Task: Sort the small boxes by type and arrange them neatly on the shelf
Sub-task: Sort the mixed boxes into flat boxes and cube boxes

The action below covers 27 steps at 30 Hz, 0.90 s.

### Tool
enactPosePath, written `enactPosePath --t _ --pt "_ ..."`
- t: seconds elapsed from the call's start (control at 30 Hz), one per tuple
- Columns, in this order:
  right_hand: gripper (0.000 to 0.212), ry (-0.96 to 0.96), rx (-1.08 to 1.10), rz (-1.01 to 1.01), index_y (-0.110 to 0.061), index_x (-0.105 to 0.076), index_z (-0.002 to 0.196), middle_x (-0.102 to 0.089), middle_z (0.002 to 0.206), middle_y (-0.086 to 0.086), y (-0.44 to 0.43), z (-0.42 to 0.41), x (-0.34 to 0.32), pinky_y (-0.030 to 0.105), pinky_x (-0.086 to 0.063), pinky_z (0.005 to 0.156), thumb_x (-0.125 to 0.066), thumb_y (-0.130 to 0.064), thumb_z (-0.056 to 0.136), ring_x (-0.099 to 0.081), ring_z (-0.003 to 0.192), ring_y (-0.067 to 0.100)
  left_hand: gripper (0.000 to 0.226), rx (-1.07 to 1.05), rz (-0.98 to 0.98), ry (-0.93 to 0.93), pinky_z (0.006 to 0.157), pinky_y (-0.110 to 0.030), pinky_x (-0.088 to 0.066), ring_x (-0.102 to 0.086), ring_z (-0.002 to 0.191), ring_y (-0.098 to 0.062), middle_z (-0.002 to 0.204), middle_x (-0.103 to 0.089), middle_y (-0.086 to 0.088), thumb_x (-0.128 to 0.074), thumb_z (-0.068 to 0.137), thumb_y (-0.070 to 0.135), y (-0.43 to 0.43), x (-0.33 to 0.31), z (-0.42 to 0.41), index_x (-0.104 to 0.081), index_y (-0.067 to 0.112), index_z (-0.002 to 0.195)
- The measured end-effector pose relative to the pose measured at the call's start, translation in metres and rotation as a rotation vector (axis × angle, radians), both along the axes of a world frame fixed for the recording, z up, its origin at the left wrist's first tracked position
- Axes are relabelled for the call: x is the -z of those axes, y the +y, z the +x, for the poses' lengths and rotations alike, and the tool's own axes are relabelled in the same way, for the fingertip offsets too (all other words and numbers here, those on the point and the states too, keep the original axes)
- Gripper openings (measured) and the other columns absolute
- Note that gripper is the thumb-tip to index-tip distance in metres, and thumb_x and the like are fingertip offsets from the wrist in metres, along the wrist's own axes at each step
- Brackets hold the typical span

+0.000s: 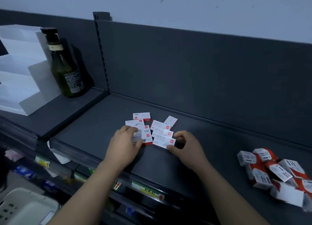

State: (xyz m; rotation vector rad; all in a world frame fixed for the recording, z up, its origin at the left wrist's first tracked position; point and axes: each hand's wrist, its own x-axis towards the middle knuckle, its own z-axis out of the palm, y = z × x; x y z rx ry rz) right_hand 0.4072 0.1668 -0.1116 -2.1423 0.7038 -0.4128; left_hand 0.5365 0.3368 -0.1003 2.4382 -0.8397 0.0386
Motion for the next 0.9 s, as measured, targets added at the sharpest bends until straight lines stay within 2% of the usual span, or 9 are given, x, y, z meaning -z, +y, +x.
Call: enactPosePath --t 0.07,0.17,0.37,0.5,0.57,0.6,0.67,0.83,0.9 --pt "0.03 0.014 0.056 -0.083 -0.026 -0.06 0.104 -0.06 0.111 -0.011 0.0 -0.008 -0.002 0.018 -0.041 0.083 -0.075 -0.027 0.078 -0.057 0.103 0.007 0.04 0.053 -0.033 -0.029 0.089 -0.032 -0.044 -0.052 0.112 -0.022 0.125 -0.056 0.0 -0.061 0.088 0.032 0.0 -0.006 -0.004 -0.058 0.018 0.125" --pt "0.044 0.082 0.096 -0.235 -0.018 -0.056 0.127 -0.054 0.132 -0.005 0.0 -0.025 -0.008 0.014 -0.032 0.094 -0.067 -0.029 0.086 -0.05 0.12 0.01 0.04 0.157 -0.055 -0.074 0.092 -0.032 -0.042 -0.052 0.115 -0.021 0.126 -0.058 0.002 -0.059 0.089 0.031 -0.006 -0.015 -0.014 -0.057 0.019 0.126" --pt "0.05 0.159 0.213 -0.414 -0.016 -0.045 0.14 -0.044 0.147 -0.001 0.0 -0.071 -0.024 0.021 -0.026 0.109 -0.055 -0.032 0.094 -0.039 0.135 0.013 0.038 0.338 -0.079 -0.106 0.093 -0.032 -0.041 -0.052 0.113 -0.021 0.124 -0.06 0.002 -0.056 0.091 0.032 -0.033 -0.028 -0.042 -0.056 0.02 0.128" --pt "0.048 0.21 0.308 -0.47 -0.015 -0.046 0.139 -0.048 0.144 0.0 -0.002 -0.113 -0.034 0.024 -0.031 0.106 -0.053 -0.032 0.095 -0.043 0.132 0.015 0.04 0.453 -0.066 -0.137 0.095 -0.032 -0.041 -0.053 0.114 -0.021 0.124 -0.06 0.002 -0.054 0.091 0.035 -0.056 -0.033 -0.073 -0.055 0.02 0.129" --pt "0.039 0.223 0.354 -0.482 -0.016 -0.053 0.13 -0.057 0.133 0.0 -0.006 -0.137 -0.039 0.025 -0.037 0.091 -0.052 -0.032 0.094 -0.051 0.12 0.016 0.04 0.52 -0.069 -0.156 0.095 -0.033 -0.042 -0.054 0.112 -0.022 0.122 -0.061 0.0 -0.054 0.091 0.036 -0.069 -0.034 -0.09 -0.055 0.018 0.128" --pt "0.032 0.217 0.38 -0.487 -0.017 -0.056 0.122 -0.061 0.123 0.0 -0.008 -0.149 -0.041 0.022 -0.035 0.08 -0.053 -0.032 0.093 -0.054 0.112 0.017 0.04 0.548 -0.071 -0.166 0.094 -0.035 -0.043 -0.055 0.11 -0.023 0.12 -0.061 -0.001 -0.055 0.091 0.036 -0.076 -0.035 -0.099 -0.056 0.017 0.126" --pt "0.024 0.211 0.443 -0.481 -0.021 -0.057 0.113 -0.061 0.109 -0.006 -0.014 -0.177 -0.047 0.021 -0.028 0.073 -0.053 -0.032 0.092 -0.055 0.104 0.016 0.039 0.596 -0.079 -0.189 0.093 -0.037 -0.044 -0.056 0.107 -0.026 0.118 -0.062 -0.003 -0.056 0.09 0.035 -0.092 -0.038 -0.121 -0.058 0.016 0.124" --pt "0.031 0.216 0.559 -0.455 -0.02 -0.057 0.12 -0.061 0.116 -0.001 -0.036 -0.257 -0.057 0.026 -0.037 0.076 -0.056 -0.033 0.092 -0.055 0.107 0.018 0.034 0.716 -0.124 -0.2 0.09 -0.036 -0.045 -0.057 0.103 -0.022 0.114 -0.064 0.001 -0.057 0.09 0.035 -0.136 -0.047 -0.193 -0.06 0.02 0.12" --pt "0.042 0.233 0.6 -0.457 -0.018 -0.053 0.131 -0.057 0.131 -0.002 -0.049 -0.296 -0.06 0.026 -0.039 0.09 -0.056 -0.035 0.093 -0.051 0.121 0.017 0.033 0.758 -0.141 -0.181 0.09 -0.035 -0.044 -0.056 0.103 -0.021 0.116 -0.063 0.002 -0.055 0.091 0.034 -0.156 -0.051 -0.228 -0.06 0.021 0.121"
